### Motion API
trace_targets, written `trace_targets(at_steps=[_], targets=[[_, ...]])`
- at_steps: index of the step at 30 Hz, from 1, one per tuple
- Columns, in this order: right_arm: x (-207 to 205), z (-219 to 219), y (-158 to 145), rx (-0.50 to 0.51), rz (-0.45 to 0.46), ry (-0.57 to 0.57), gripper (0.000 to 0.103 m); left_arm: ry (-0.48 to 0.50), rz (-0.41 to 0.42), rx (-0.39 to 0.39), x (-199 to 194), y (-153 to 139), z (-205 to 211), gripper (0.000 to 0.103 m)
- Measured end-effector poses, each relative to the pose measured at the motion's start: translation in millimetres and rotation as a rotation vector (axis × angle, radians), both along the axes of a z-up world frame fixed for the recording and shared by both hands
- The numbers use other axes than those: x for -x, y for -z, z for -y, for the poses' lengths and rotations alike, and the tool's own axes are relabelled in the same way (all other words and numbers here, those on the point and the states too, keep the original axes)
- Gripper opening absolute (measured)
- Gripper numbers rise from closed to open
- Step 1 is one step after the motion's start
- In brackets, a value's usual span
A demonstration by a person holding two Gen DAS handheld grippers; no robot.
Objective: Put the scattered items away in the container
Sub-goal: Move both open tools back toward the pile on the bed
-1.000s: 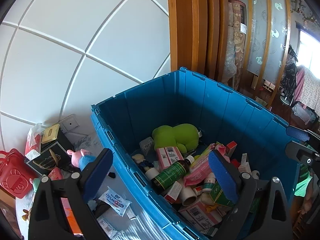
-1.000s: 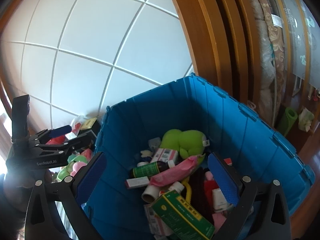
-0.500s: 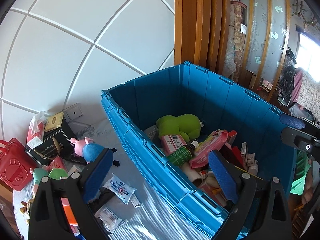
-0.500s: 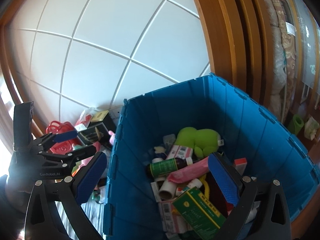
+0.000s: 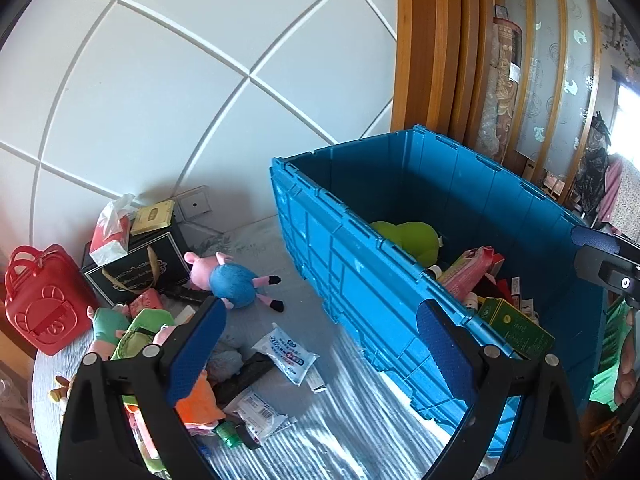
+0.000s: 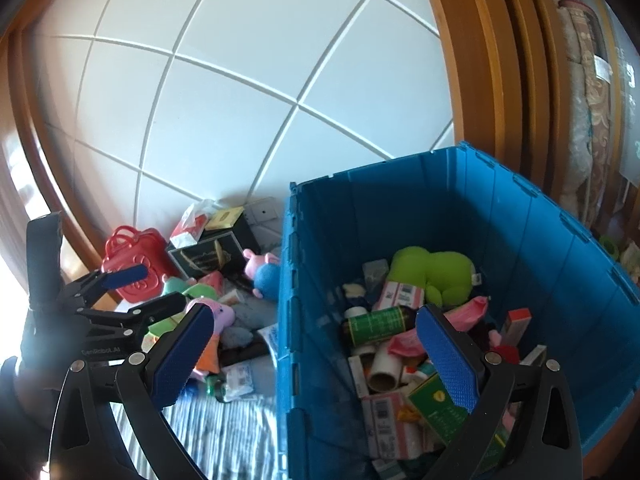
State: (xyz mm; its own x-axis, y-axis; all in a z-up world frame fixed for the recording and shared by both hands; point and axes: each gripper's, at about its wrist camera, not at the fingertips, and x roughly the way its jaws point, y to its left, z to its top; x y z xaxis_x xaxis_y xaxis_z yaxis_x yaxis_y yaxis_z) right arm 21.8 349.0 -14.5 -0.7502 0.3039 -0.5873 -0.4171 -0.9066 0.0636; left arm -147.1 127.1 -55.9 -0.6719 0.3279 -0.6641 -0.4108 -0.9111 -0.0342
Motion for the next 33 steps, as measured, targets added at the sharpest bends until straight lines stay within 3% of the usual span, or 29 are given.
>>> trace_targets(at_steps=[4, 12, 21, 24, 33], targets=[[18.9, 27.3, 7.9, -0.002, 0.013, -0.029, 0.103, -0.075, 0.011, -0.024, -1.6, 7.3, 41.5, 0.097], [57.6, 78.8, 33.8, 0.006, 0.057, -0.089, 0.103, -0.145, 0.02, 0.004, -19.5, 33.4, 114.0, 0.097], [95.8, 127.5, 72.1, 0.025, 0.128, -0.129, 0.103, -0.245, 0.129, 0.035, -39.5, 93.3, 204.4, 0.097], [108.1, 143.2, 84.1, 0.028, 0.147, -0.142, 0.103, -0.272, 0.168, 0.058, -45.8, 115.6, 232.2, 0.093], [137.1, 179.6, 129.2, 0.038, 0.219, -0.15, 0.103, -0.323, 0.26, 0.084, -51.4, 178.8, 296.7, 0.091]])
